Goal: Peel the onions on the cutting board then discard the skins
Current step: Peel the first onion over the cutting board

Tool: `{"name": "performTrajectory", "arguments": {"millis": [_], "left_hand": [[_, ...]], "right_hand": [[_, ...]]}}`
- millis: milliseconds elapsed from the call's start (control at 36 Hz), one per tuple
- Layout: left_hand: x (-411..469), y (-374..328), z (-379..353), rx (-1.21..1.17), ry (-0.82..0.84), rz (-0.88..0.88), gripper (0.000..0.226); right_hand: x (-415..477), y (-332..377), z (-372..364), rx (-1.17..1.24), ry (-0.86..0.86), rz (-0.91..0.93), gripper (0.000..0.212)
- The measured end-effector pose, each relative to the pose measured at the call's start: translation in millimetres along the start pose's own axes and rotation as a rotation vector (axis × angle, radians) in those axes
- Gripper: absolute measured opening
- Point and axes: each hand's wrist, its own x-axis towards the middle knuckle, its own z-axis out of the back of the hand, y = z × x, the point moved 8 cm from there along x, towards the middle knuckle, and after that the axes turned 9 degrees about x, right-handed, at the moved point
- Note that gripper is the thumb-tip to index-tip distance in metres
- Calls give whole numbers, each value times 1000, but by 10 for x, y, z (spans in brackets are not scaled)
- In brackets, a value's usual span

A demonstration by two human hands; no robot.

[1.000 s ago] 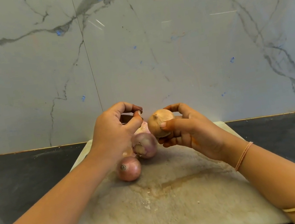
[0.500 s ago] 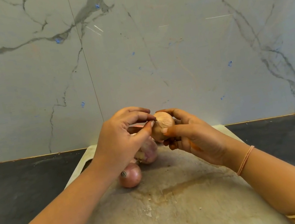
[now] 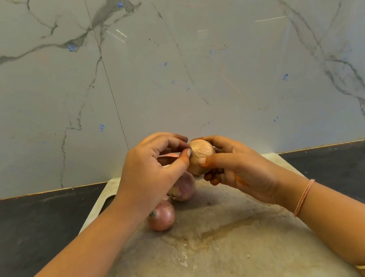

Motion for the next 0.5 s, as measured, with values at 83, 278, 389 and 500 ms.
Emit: {"name": "performTrajectory", "arguments": {"millis": [83, 278, 389, 500], "left_hand": [[-4, 4, 4, 10, 0, 0, 10], [-1, 52, -7, 66, -16, 24, 10], [11, 111, 21, 47, -42, 82, 12], [22, 190, 88, 58, -73, 139, 13]], "right_hand": [[-4, 0, 8, 11, -2, 2, 30], [8, -18, 20, 16, -6, -3, 29], [4, -20, 32, 13, -10, -11, 24], [4, -10, 55, 42, -24, -8, 22]]}}
